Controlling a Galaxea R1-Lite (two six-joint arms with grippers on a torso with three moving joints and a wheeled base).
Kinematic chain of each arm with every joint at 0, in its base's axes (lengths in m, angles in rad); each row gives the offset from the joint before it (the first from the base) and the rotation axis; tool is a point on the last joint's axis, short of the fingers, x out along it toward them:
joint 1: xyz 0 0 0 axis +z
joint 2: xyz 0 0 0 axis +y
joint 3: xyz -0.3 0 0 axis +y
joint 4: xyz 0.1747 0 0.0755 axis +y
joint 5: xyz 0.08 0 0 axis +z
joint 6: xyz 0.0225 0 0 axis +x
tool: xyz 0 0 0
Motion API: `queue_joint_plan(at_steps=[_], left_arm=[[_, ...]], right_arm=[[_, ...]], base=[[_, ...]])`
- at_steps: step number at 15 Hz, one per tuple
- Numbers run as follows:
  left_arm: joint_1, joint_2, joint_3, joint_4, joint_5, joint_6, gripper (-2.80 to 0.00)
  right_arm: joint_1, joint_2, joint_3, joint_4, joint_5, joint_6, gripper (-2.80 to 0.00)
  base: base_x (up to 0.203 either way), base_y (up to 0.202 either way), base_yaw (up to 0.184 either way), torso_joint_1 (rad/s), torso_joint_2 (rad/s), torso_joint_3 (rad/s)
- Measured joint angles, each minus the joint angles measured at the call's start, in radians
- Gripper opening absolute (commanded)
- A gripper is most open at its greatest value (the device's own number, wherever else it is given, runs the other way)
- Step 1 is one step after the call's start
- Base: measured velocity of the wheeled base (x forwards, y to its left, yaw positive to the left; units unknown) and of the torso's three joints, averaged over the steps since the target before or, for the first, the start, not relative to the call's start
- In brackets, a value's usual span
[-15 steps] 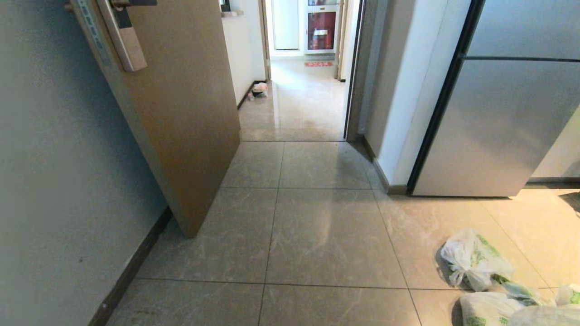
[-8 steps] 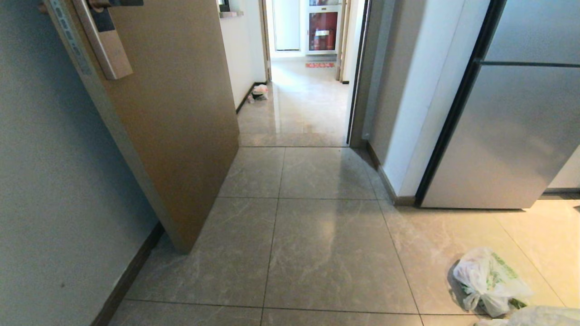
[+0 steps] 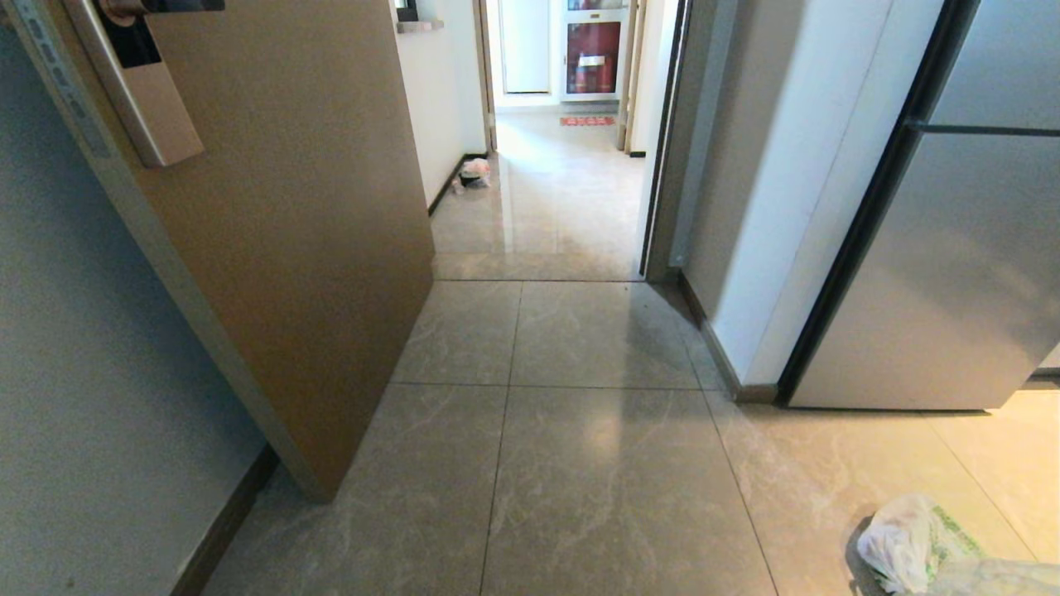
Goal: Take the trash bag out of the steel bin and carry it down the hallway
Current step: Put the trash bag at the door
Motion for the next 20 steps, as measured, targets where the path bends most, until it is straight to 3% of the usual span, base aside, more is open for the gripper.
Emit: queue_joint_plan(at_steps=[20], left_arm=[[0.0,0.0,0.0,0.0,0.0,0.001,-2.8]], right_arm=[[0.0,0.0,0.0,0.0,0.0,0.0,-2.8]], base=[[0.193,0.0,0.001,0.002,0.0,0.002]])
